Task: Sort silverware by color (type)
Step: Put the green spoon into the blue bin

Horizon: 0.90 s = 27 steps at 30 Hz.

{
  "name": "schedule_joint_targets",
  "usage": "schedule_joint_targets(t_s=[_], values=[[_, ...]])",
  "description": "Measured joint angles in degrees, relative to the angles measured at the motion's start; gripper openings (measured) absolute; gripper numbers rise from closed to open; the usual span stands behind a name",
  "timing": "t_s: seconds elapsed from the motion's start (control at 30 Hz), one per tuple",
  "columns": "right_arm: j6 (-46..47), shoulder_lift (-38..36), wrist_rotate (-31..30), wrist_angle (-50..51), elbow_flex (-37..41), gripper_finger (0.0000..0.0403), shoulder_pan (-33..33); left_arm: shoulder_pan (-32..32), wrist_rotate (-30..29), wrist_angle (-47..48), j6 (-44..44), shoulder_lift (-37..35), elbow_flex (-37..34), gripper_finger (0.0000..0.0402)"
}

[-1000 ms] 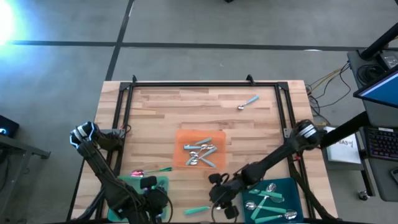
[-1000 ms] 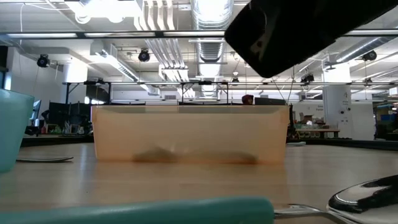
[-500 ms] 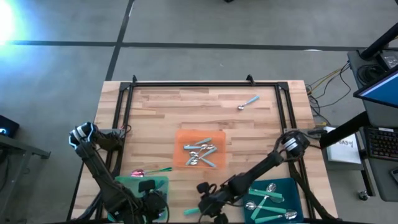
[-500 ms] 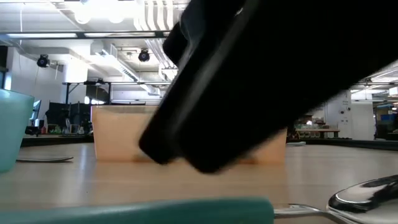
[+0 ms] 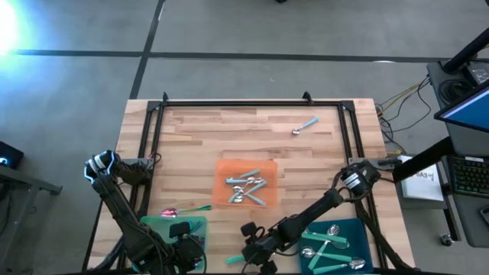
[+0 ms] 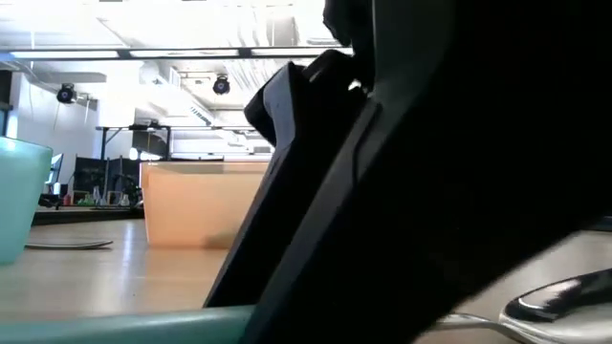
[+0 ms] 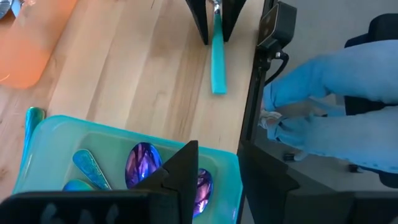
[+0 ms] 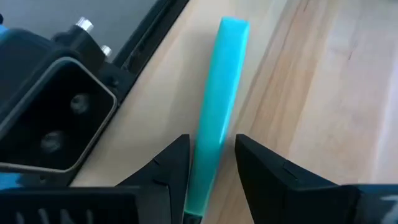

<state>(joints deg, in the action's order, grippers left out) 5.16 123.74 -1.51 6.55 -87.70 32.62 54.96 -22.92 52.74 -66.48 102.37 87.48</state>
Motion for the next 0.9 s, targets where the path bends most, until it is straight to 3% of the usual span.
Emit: schedule_joint_targets(t_s=[0.23, 0.43, 0.8, 0.9], values=[[2.64, 0.50, -0.18, 0.59, -0.11, 0.0111, -0.02, -0.02, -0.01, 0.10, 0.00, 0.00, 0.00, 0.0098], [4.30, 0.40, 0.04, 4.46, -0.31, 0.0037, -0.40, -0.02, -0.01, 0.06, -0.02, 0.00, 0.00, 0.0098], [7.05, -6.76, -0.11, 18.18, 0.24, 0.0037, -1.01, -0.04, -0.07, -0.04, -0.24, 0.00, 0.00, 0.0098], [6.97, -10.23, -2.92, 20.93, 0.24, 0.0037, -1.03, -0.11, -0.82, -0.05, 0.19, 0.00, 0.00, 0.0098]])
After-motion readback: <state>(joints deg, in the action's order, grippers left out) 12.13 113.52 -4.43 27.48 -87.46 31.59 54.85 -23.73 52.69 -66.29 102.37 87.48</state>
